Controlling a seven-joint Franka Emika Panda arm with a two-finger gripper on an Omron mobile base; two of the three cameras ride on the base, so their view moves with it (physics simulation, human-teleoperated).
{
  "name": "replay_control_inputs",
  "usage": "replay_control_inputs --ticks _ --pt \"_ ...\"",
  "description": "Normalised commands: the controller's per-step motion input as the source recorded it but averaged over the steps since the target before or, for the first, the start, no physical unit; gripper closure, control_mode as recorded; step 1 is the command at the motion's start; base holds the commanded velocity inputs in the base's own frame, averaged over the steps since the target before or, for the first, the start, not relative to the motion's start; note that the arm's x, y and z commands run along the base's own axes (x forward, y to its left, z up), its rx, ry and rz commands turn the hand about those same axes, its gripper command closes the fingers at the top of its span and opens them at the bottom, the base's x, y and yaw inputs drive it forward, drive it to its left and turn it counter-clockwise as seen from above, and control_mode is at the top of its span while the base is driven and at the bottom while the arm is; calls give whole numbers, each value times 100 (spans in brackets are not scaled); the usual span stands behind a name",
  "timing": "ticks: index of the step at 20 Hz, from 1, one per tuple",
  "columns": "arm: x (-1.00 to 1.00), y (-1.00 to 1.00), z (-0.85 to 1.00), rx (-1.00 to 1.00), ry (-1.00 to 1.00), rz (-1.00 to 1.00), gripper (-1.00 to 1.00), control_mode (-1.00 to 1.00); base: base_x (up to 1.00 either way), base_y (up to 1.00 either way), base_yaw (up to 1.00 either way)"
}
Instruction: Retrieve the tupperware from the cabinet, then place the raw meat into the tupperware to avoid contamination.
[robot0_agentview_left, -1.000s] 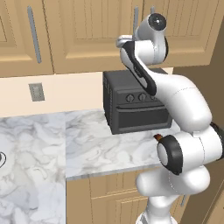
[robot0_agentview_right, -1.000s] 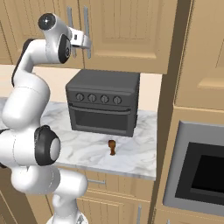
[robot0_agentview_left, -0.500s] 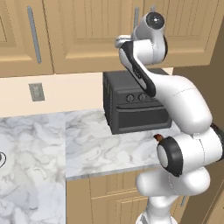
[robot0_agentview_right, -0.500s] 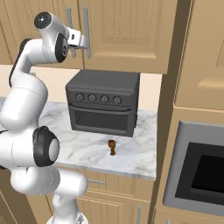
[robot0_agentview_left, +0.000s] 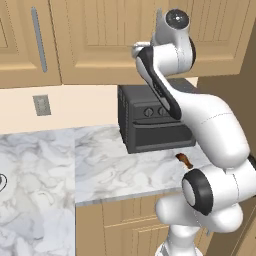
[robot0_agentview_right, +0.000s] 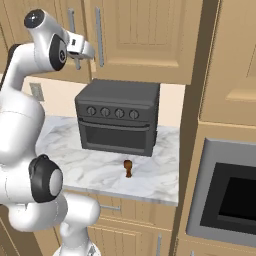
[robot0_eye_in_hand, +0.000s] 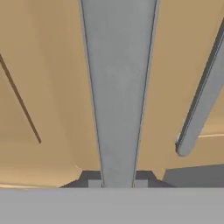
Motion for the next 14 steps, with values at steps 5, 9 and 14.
replay_control_inputs --ticks 5,9,14 --pt "-70 45 0 -8 1 0 100 -100 0 0 0" --pt "-59 54 0 -10 0 -2 100 -100 0 0 0" --pt "-33 43 -1 -8 0 -10 100 -100 0 0 0"
